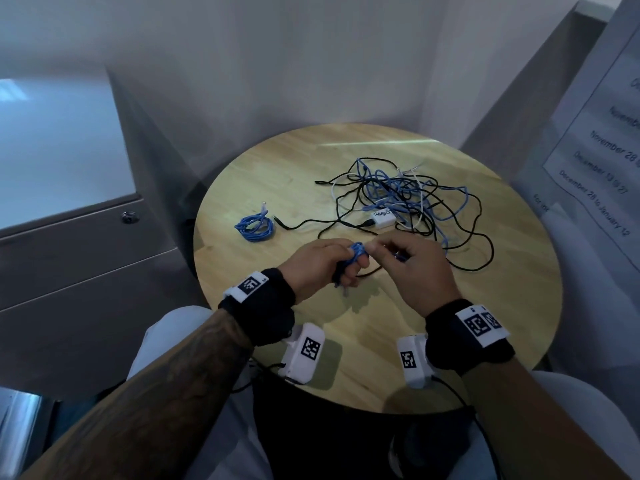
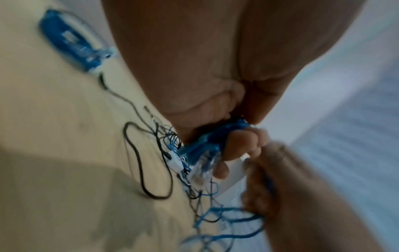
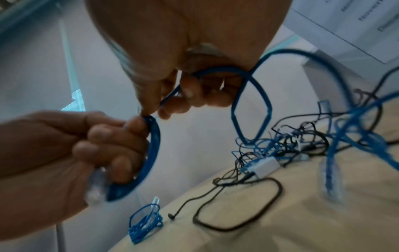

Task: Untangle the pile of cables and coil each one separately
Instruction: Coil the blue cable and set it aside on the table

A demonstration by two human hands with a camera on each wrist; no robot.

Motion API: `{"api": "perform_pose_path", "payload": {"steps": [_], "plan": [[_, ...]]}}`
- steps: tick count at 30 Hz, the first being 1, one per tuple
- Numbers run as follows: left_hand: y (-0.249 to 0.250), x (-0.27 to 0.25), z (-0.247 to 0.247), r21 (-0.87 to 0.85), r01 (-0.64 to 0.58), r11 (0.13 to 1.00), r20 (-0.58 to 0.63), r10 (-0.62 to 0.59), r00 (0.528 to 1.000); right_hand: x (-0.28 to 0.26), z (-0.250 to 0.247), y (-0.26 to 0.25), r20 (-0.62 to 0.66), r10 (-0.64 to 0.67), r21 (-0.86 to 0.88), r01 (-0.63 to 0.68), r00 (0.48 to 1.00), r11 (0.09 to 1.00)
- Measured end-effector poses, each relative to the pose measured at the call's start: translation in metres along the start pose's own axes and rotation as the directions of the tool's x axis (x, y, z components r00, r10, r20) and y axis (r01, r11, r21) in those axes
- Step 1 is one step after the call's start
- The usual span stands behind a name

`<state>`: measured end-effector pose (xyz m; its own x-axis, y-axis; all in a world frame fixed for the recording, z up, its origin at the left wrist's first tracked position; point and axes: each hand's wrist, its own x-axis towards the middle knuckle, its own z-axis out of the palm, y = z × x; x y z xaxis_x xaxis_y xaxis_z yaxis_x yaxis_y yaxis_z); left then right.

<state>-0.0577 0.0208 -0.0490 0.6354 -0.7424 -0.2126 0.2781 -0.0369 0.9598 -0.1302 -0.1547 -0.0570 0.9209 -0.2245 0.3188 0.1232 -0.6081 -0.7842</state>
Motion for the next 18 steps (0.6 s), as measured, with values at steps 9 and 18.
{"api": "perform_pose_path", "payload": {"steps": [9,18], "plan": [[0.015,-0.007,-0.013,-0.724,0.000,0.690,0.045,0.047,0.998,-0.007,0.023,0.001,0.265,0.138,0.090,-0.166,0.954,0.982],[0.009,0.006,-0.019,-0.703,-0.291,0.649,-0.300,0.101,0.949,-0.018,0.022,-0.016,0.387,0.010,-0.112,0.036,0.922,0.993]]}}
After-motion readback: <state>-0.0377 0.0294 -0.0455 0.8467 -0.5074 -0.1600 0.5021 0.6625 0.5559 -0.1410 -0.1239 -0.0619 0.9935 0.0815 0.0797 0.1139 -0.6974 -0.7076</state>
